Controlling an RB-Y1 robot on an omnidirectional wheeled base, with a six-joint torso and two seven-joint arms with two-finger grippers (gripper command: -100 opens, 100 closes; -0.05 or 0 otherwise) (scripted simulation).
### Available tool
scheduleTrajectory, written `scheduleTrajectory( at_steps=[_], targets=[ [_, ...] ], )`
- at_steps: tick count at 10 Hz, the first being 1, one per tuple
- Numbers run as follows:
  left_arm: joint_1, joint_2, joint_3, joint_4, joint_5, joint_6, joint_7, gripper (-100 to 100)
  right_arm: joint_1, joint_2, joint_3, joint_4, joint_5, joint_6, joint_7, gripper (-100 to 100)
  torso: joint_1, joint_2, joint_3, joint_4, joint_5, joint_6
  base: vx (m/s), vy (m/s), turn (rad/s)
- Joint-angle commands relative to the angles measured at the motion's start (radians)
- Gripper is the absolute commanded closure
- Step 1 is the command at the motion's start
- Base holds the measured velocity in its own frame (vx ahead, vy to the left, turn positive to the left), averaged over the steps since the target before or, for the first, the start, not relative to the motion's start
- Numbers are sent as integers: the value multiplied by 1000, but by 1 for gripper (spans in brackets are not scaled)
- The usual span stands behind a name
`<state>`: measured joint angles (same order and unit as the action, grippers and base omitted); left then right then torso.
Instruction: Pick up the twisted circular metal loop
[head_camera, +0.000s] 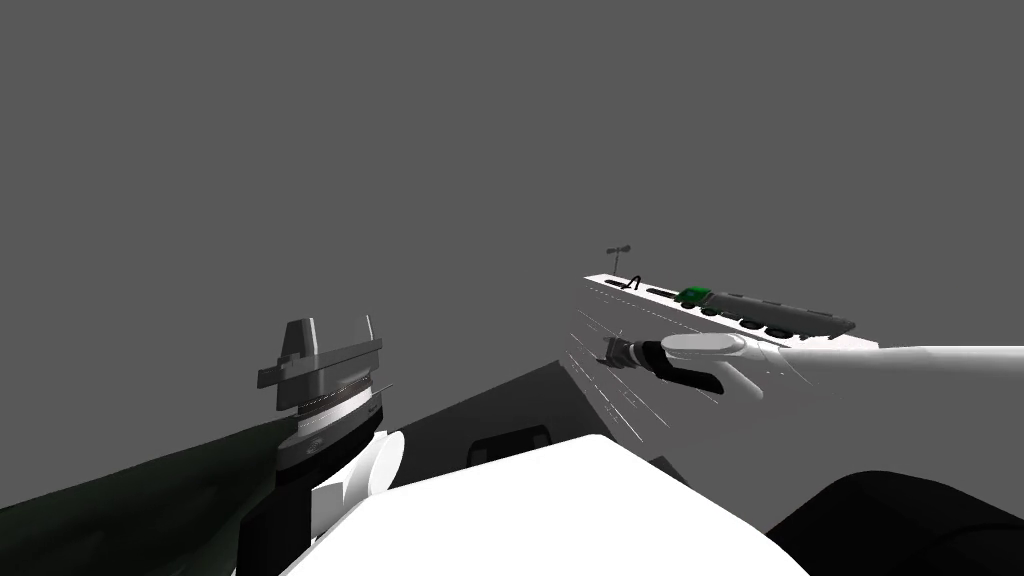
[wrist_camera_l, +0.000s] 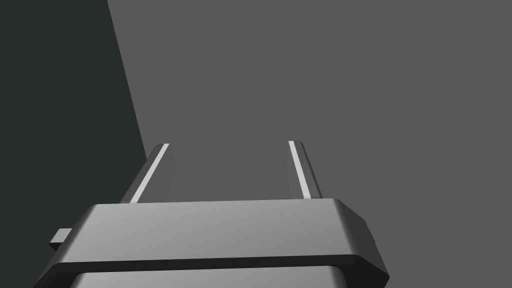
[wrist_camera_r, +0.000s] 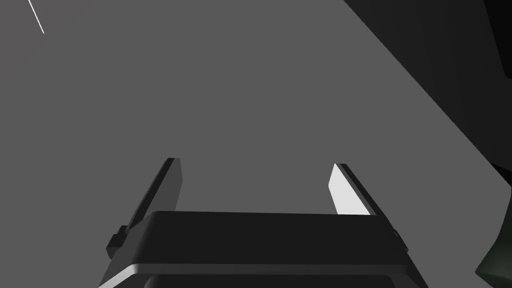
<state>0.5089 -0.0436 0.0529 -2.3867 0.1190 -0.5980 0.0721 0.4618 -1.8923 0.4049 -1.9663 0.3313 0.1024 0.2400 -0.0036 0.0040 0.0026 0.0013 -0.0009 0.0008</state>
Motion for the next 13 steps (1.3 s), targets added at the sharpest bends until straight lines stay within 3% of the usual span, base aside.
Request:
scheduleTrajectory(
  at_steps=[1,2,3,5,6,8,10,11,12,13],
  targets=[
    [0,0,0,0,0,0,0,0,-39,-45,49,10,-10,32,40,-100,0,0,0,0,0,0,-64,-19,121],
    [0,0,0,0,0,0,0,0,-39,-45,49,10,-10,32,40,-100,0,0,0,0,0,1,-23,-12,-33],
    [0,0,0,0,0,0,0,0,-40,-90,61,50,19,63,62,-100,-1,-2,-1,0,-1,2,-57,-12,227],
    [0,0,0,0,0,0,0,0,-40,-102,61,50,19,63,62,-100,-1,-1,0,0,0,1,-40,-19,86],
    [0,0,0,0,0,0,0,0,-41,-151,73,90,49,94,85,-100,-1,-2,-1,0,-1,2,-38,-21,238],
    [0,0,0,0,0,0,0,0,-2,-155,14,90,8,94,103,-100,-1,-2,-1,0,-1,1,-39,-21,72],
    [0,0,0,0,0,0,0,0,-41,-155,72,90,49,94,85,-100,0,-3,-2,0,-1,2,-3,-1,-14],
    [0,0,0,0,0,0,0,0,-41,-155,73,90,49,94,85,-100,0,-4,-2,-1,-1,2,5,4,2],
    [0,0,0,0,0,0,0,0,-41,-203,84,131,80,123,107,-100,0,-4,-2,-1,0,1,-41,-20,217],
    [0,0,0,0,0,0,0,0,-41,-204,84,131,80,123,107,-100,-1,-3,-2,-1,0,0,-58,-40,180]
  ],
)
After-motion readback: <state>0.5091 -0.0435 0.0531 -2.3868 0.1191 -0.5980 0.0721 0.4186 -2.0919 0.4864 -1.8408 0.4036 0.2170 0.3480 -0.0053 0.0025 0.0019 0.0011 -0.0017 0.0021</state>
